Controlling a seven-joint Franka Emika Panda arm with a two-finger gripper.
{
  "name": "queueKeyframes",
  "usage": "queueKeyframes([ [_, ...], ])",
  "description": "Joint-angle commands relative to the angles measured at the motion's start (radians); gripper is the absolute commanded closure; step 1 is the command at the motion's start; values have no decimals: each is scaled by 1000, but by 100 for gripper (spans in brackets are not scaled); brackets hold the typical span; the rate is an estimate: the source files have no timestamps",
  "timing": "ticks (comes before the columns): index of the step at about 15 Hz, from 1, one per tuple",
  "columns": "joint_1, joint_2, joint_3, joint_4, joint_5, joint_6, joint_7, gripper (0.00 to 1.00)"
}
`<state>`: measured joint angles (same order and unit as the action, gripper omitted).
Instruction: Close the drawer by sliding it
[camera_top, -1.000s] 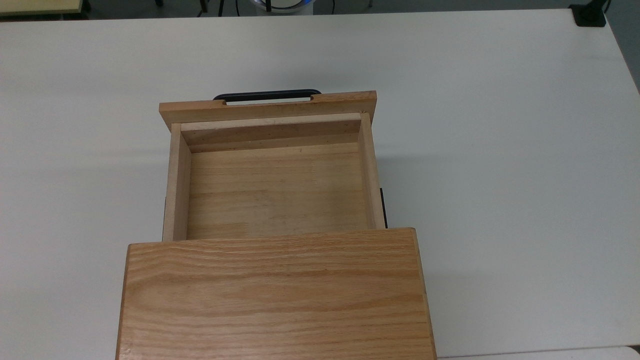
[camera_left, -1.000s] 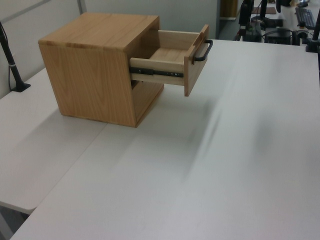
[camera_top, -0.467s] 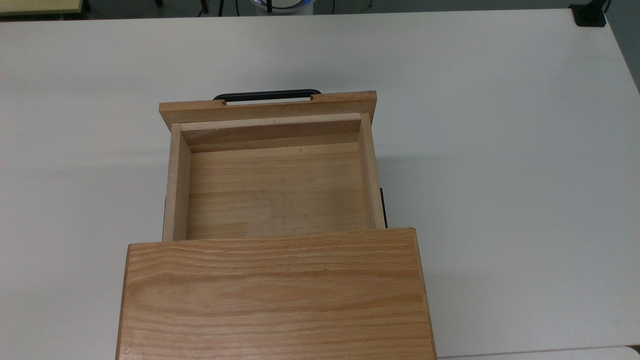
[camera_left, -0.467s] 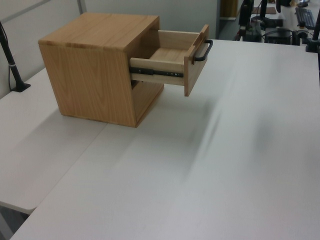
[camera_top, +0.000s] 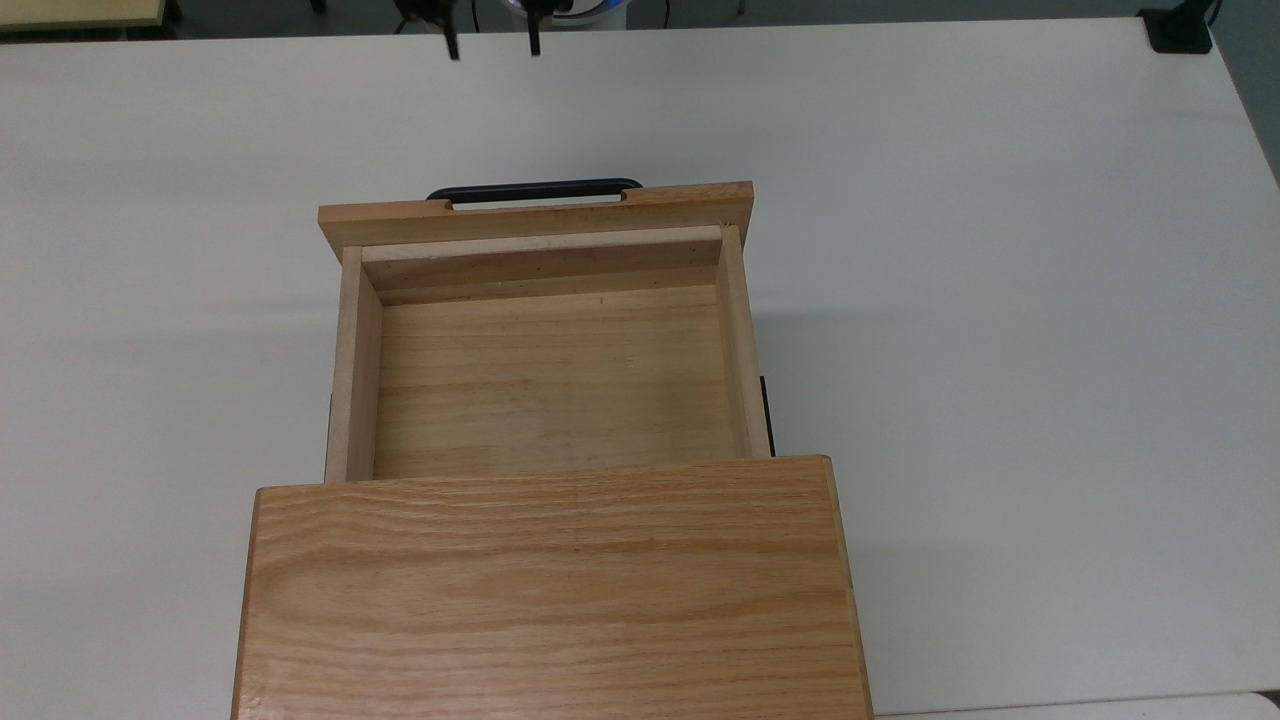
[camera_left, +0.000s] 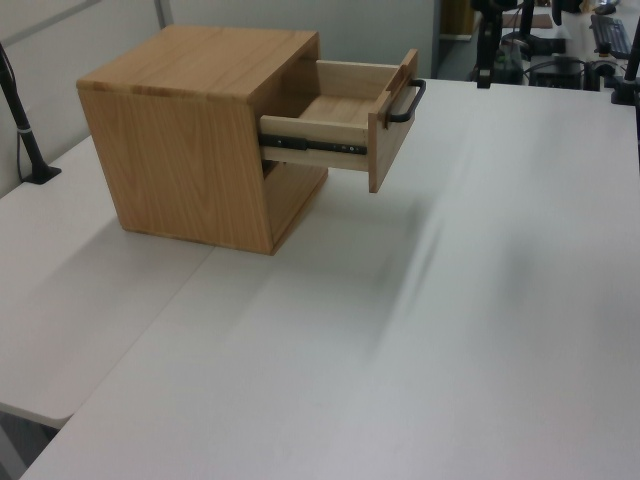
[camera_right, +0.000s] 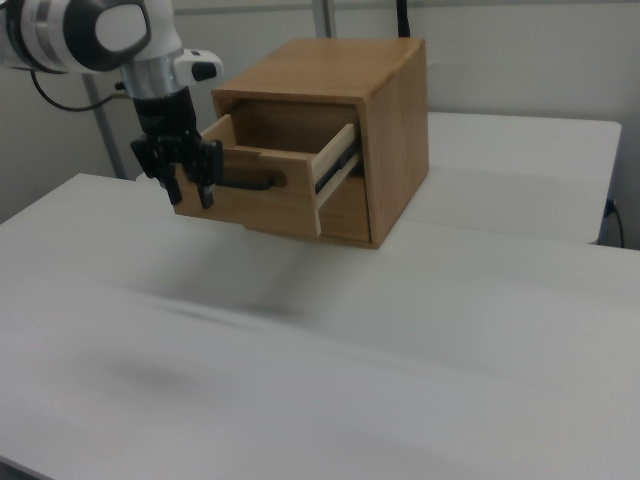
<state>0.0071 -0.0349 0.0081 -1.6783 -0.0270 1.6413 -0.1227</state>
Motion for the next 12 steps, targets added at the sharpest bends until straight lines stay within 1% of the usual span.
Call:
queueKeyframes([
  [1,56,46,1,-12,1,69,74,79],
  [3,73,72,3,-12,1,147,203,80],
  [4,77,81,3,-12,1,184,240,84],
  [5,77,90,3,-11,1,208,259,87],
  [8,79,104,3,-6,2,286,285,87],
  [12,79,145,1,3,1,391,345,86],
])
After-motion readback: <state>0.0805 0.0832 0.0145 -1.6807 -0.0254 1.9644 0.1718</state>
